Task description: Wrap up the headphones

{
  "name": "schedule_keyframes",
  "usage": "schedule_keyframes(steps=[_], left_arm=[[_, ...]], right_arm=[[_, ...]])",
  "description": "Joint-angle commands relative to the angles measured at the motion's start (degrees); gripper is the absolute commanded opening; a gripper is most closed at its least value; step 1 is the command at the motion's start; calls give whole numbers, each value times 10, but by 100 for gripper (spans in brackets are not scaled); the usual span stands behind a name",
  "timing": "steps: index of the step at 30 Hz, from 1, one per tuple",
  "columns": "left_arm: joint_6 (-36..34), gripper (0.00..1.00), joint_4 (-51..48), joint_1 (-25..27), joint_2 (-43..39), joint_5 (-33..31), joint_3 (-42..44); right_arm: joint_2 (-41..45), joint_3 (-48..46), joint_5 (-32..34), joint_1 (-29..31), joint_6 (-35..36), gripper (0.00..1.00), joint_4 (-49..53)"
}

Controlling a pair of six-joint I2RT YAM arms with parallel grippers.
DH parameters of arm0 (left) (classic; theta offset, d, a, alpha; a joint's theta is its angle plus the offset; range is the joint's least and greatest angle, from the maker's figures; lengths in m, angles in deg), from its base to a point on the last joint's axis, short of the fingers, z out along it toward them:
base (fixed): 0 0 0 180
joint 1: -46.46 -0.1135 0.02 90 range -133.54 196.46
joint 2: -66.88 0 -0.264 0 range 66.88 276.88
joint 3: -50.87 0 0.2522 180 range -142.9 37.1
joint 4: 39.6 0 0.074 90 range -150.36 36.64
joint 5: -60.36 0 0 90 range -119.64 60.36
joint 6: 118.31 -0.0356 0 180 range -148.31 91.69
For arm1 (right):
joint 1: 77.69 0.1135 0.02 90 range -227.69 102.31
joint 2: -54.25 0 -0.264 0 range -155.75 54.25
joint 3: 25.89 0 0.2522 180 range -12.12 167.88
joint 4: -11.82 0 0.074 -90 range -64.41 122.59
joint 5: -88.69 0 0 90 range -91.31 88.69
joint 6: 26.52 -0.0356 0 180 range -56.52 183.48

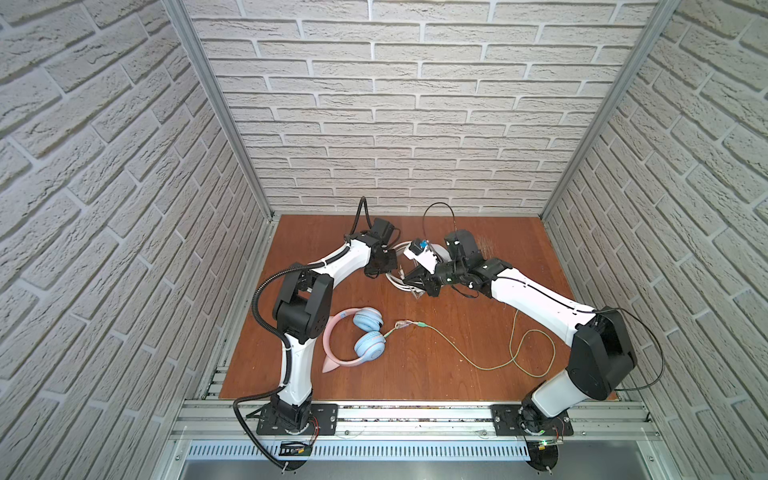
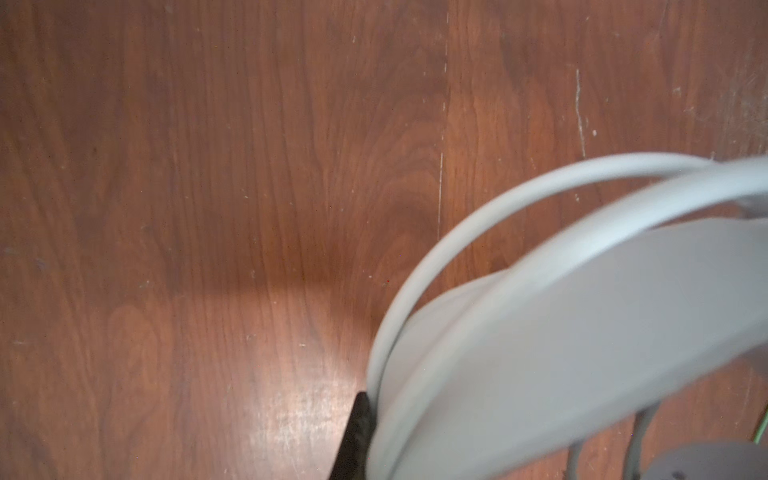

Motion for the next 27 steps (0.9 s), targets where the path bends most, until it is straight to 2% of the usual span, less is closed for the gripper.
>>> schedule_keyframes(steps=[1,7,10,15,21,27], left_arm=[[-1,0,9,12,4,-1,-16],[-4,0,-6,36,17,-16,-31],[2,0,-9,47,24,-15,-40],[14,0,-18,69,42,-13,-62],[25,0,-32,95,66,-10,-90],[51,0,-29,107,85,0,-102]], right_arm=[[24,4,31,-18,-75,5,-59],[13,17,115,-53,-152,5,-56],[-18,62,131,-67,-176,5,9],[-85,144,165,-75,-184,5,148],[-127,170,234,-87,-210,5,206],[-168,206,297,-95,-203,5,280]])
